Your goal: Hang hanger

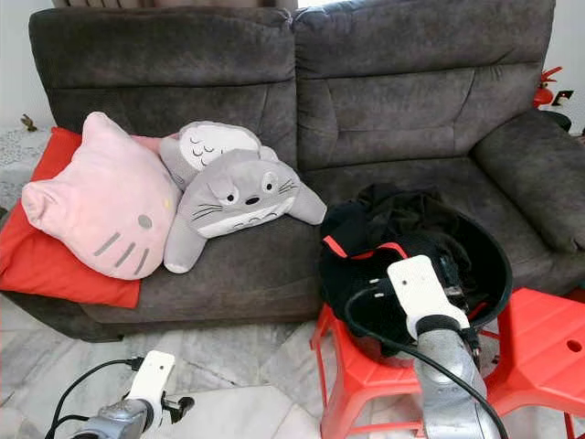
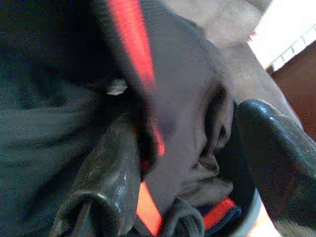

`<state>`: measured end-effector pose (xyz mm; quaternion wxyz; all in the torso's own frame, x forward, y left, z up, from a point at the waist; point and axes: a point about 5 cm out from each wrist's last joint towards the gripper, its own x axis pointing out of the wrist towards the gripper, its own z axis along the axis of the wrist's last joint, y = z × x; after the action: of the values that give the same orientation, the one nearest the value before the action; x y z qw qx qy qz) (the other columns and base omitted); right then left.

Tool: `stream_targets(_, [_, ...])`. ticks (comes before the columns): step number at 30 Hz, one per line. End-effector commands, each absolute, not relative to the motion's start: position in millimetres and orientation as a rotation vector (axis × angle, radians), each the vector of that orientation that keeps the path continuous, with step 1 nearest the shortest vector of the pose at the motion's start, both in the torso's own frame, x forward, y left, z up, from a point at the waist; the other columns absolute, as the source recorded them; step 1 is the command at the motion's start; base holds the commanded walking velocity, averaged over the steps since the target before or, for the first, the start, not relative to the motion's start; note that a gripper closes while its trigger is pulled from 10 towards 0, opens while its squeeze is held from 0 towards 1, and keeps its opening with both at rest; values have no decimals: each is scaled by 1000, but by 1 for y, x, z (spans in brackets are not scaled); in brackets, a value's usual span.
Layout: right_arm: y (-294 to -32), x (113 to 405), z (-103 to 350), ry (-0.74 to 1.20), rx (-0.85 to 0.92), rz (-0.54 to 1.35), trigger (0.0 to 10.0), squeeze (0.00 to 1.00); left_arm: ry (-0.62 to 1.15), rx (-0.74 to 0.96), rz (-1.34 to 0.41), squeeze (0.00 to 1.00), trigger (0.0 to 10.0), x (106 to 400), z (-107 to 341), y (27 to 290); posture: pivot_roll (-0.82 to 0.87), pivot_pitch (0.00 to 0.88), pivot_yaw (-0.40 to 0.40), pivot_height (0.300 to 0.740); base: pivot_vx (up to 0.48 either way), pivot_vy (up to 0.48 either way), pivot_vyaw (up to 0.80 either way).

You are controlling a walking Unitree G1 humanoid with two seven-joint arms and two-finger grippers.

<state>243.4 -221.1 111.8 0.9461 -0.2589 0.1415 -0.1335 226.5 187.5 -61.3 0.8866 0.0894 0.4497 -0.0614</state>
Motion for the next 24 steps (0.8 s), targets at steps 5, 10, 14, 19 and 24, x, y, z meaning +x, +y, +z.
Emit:
stream_targets(5, [-231, 240, 97, 343, -395, -377, 10000, 0, 954, 205, -140, 0, 10000, 224, -63, 190, -242, 0, 55, 740, 0, 0, 0])
stream_targets(10, [-232, 240, 89, 366, -354, -396, 10000, 0, 954, 208, -141, 0, 10000, 224, -63, 190, -242, 0, 55, 740, 0, 0, 0])
stream_targets(14, [-231, 241, 89, 344, -345, -399, 10000, 0, 954, 210, -142, 0, 10000, 224, -63, 190, -242, 0, 55, 740, 0, 0, 0])
stream_targets(19, [-224, 250, 101, 238, -349, -340, 10000, 0, 953, 214, -142, 0, 10000, 224, -63, 191, -239, 0, 58, 740, 0, 0, 0])
stream_targets(24, [-224, 256, 110, 180, -438, -311, 10000, 0, 951, 219, -143, 0, 10000, 224, -63, 191, -239, 0, 58, 740, 0, 0, 0])
